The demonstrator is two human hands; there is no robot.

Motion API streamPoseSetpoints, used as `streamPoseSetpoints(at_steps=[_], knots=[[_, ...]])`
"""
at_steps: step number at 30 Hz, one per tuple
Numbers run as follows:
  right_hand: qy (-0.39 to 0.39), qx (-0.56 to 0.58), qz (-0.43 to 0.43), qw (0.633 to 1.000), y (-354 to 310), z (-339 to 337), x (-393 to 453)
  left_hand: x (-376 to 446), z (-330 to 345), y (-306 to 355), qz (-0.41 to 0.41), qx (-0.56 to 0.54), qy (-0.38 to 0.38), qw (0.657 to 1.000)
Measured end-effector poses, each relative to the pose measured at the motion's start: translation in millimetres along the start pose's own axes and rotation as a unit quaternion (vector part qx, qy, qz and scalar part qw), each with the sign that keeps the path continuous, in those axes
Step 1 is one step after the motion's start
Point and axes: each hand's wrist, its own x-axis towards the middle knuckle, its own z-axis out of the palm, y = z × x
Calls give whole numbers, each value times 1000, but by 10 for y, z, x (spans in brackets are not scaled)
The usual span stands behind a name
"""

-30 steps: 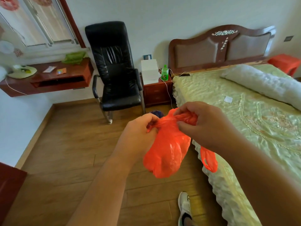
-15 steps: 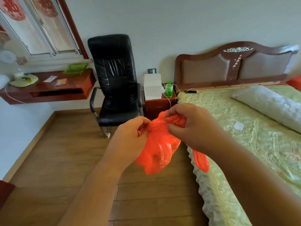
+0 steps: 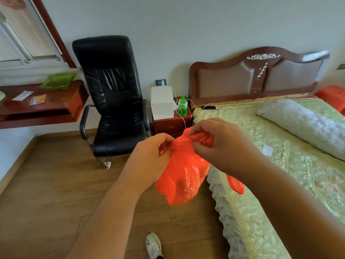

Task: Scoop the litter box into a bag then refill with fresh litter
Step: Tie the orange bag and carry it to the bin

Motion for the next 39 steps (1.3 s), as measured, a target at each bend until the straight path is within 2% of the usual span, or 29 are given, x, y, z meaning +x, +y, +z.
streamPoseSetpoints(at_steps=[9, 14, 23, 30, 39], knots=[[20, -20, 54, 998, 25, 334, 1170, 1195, -469, -460, 21, -5, -43, 999], [34, -28, 52, 998, 33, 654, 1844, 1824, -731, -745, 14, -3, -63, 998], [50, -23, 51, 997, 270, 813, 2721, 2704, -865, -1012, 11, -34, -22, 999], [12, -13, 12, 1000, 728, 798, 3539, 3454, -764, -1088, 3, -10, 22, 1000], [-76, 4, -39, 996, 1521, 851, 4546, 4304, -450, -1246, -68, 3, 65, 996]])
